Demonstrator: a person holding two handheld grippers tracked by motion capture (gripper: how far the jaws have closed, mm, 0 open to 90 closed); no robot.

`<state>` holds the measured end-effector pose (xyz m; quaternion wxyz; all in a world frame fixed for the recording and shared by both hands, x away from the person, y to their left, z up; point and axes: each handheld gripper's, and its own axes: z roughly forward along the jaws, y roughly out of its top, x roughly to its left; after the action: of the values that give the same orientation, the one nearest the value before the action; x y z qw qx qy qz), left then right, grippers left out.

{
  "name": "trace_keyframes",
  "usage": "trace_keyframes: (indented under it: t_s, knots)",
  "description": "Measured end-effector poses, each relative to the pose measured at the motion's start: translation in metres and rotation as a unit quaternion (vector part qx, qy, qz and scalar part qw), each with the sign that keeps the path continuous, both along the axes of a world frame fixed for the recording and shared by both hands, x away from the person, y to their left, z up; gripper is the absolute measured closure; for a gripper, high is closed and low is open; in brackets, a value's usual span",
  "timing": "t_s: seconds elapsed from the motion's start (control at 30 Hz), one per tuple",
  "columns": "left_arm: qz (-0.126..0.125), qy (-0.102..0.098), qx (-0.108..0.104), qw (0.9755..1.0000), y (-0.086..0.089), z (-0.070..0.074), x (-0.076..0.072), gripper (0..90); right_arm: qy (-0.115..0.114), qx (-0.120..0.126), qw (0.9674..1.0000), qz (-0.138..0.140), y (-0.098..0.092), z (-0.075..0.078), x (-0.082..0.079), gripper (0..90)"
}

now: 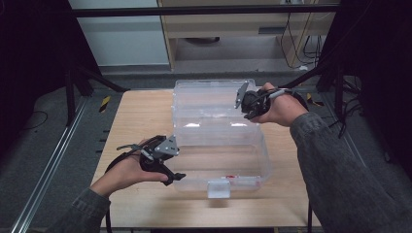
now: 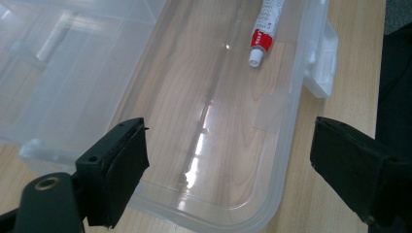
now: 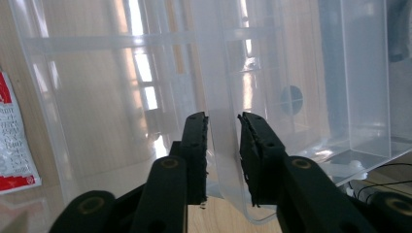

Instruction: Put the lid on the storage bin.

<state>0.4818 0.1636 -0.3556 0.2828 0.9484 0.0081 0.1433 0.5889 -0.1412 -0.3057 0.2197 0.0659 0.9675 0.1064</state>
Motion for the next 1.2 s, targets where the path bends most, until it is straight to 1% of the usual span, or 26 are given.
trace_keyframes:
  t_s: [0.03,0.07,0.1,0.13,0.17,0.2,0.23,0.27,0.3,0.33,0.4,0.43,0.47,0.53,0.63,0.67,0.7,0.73,0.77,0.8,0.9,0.93,1.07,1.2]
  knots:
    - [-0.002,-0.004,0.000,1.0000,-0.001,0.000,-0.001,12.8,0.001,-0.003,1.0000,0.001,0.000,0.000,0.000,74.5]
    - [-0.010,-0.023,0.004,0.9997,-0.002,0.001,0.001,12.8,-0.001,-0.002,1.0000,0.004,0.000,-0.001,0.000,75.9]
    - [-0.010,-0.023,0.004,0.9997,-0.002,0.001,0.001,12.8,-0.001,-0.002,1.0000,0.004,0.000,-0.001,0.000,75.9]
    - [-0.011,-0.030,0.009,0.9994,-0.002,0.002,0.002,12.8,0.000,-0.003,1.0000,0.008,0.000,0.000,0.000,76.5]
    - [-0.008,-0.030,0.010,0.9995,-0.003,0.001,0.001,12.7,0.000,-0.005,0.9999,0.010,0.000,0.000,0.000,77.1]
    - [0.000,-0.024,0.009,0.9997,-0.003,0.000,0.000,12.7,0.000,-0.008,0.9999,0.013,0.000,0.000,0.000,77.6]
    - [0.005,-0.023,0.009,0.9997,-0.003,0.000,-0.001,12.7,0.000,-0.009,0.9998,0.015,0.000,0.000,0.000,77.9]
    - [-0.013,-0.020,0.010,0.9997,-0.004,-0.001,0.000,12.8,-0.002,-0.014,0.9997,0.022,0.001,0.001,0.000,78.4]
    - [-0.013,-0.020,0.010,0.9997,-0.004,-0.001,0.000,13.0,-0.002,-0.014,0.9997,0.022,0.001,0.001,0.000,78.4]
    - [-0.017,-0.041,0.014,0.9989,-0.005,0.000,0.001,13.3,-0.004,-0.013,0.9996,0.024,0.002,0.000,-0.001,78.7]
    - [-0.021,-0.035,0.019,0.9990,-0.006,-0.001,-0.001,13.4,-0.005,-0.017,0.9995,0.027,0.003,0.000,-0.001,78.8]
    - [-0.021,-0.035,0.019,0.9990,-0.006,-0.001,-0.001,13.4,-0.005,-0.017,0.9995,0.027,0.003,0.000,-0.001,78.8]
    - [0.055,0.074,-0.007,0.9957,-0.007,-0.011,-0.019,13.4,-0.006,-0.016,0.9996,0.025,0.003,0.000,-0.002,78.8]
    - [0.052,0.075,-0.004,0.9958,-0.009,-0.013,-0.021,14.0,-0.005,-0.014,0.9996,0.025,0.002,0.000,-0.002,78.7]
    - [0.049,0.078,-0.004,0.9957,-0.011,-0.015,-0.022,15.5,-0.005,-0.014,0.9996,0.022,0.002,0.000,-0.002,78.7]
    - [0.044,0.084,0.001,0.9955,-0.013,-0.019,-0.023,16.4,-0.006,-0.015,0.9996,0.023,0.002,0.000,-0.002,78.6]
    - [0.044,0.084,0.001,0.9955,-0.013,-0.019,-0.023,16.6,-0.006,-0.015,0.9996,0.023,0.002,0.000,-0.002,78.6]
    - [0.037,0.089,0.008,0.9953,-0.016,-0.023,-0.024,16.9,-0.007,-0.011,0.9996,0.024,0.001,0.000,-0.002,78.4]
    - [0.037,0.089,0.008,0.9953,-0.016,-0.023,-0.024,17.3,-0.007,-0.011,0.9996,0.024,0.001,0.000,-0.002,78.4]
    - [0.033,0.093,0.013,0.9951,-0.018,-0.027,-0.025,18.8,-0.007,-0.011,0.9997,0.022,0.001,0.000,-0.002,78.3]
    - [0.027,0.097,0.021,0.9946,-0.021,-0.033,-0.026,21.3,-0.007,-0.009,0.9997,0.020,0.001,0.000,-0.002,78.2]
    - [0.027,0.099,0.030,0.9943,-0.023,-0.037,-0.026,24.2,-0.007,-0.006,0.9998,0.019,0.000,0.000,-0.002,78.1]
    - [0.029,0.103,0.054,0.9928,-0.026,-0.045,-0.025,31.9,-0.008,-0.006,0.9998,0.019,0.001,-0.001,-0.002,78.0]
    - [0.026,0.105,0.061,0.9922,-0.028,-0.049,-0.024,39.7,-0.008,-0.007,0.9998,0.019,0.001,-0.001,-0.002,77.9]
